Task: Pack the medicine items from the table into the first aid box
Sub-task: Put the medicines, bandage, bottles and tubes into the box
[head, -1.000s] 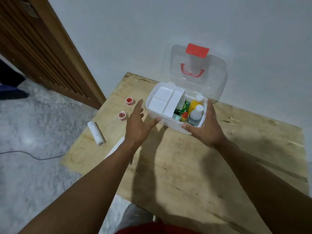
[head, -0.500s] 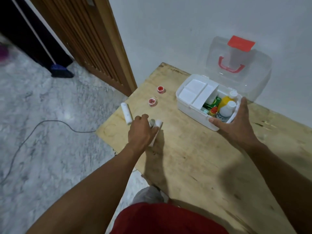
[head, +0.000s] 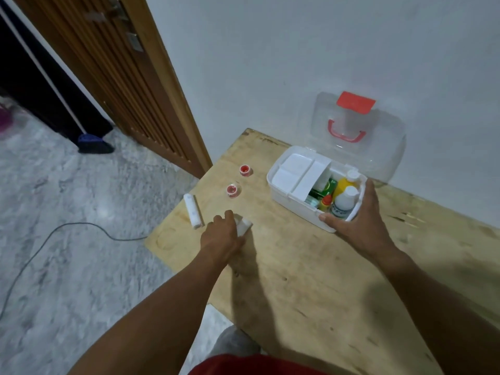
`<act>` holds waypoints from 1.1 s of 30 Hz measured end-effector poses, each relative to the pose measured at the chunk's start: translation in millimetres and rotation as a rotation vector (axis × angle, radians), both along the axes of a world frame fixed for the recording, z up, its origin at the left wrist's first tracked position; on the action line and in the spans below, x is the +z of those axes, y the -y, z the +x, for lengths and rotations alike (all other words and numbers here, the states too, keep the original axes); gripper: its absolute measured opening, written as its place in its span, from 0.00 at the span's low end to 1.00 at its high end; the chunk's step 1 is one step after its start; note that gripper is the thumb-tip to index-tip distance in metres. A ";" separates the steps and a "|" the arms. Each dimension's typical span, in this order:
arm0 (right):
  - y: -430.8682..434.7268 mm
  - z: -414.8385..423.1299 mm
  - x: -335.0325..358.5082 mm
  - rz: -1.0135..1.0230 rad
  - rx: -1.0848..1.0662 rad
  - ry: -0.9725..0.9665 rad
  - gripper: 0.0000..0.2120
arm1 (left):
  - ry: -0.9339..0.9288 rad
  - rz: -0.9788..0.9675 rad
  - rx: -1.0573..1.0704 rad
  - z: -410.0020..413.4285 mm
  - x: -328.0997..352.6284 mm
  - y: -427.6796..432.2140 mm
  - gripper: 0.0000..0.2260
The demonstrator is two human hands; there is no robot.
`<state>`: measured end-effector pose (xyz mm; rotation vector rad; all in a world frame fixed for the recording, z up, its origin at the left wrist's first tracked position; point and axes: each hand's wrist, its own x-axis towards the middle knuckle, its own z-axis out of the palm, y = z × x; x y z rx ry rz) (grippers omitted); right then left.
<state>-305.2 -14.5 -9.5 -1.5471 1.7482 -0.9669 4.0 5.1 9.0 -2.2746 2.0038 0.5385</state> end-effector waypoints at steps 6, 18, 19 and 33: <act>0.6 -5.0 1.0 0.022 0.005 -0.032 0.60 | -0.150 0.004 0.051 -6.3 5.7 4.2 0.19; 2.3 -5.3 -3.7 0.119 -0.028 -0.084 0.68 | -0.681 -0.122 -0.191 -15.2 34.5 10.3 0.29; 2.0 -5.2 -3.0 0.115 -0.026 -0.083 0.67 | -0.687 -0.152 -0.229 -16.7 36.3 10.1 0.28; -4.5 1.4 17.9 0.076 -0.007 -0.010 0.60 | -1.088 -0.086 -0.199 -70.3 88.3 66.4 0.16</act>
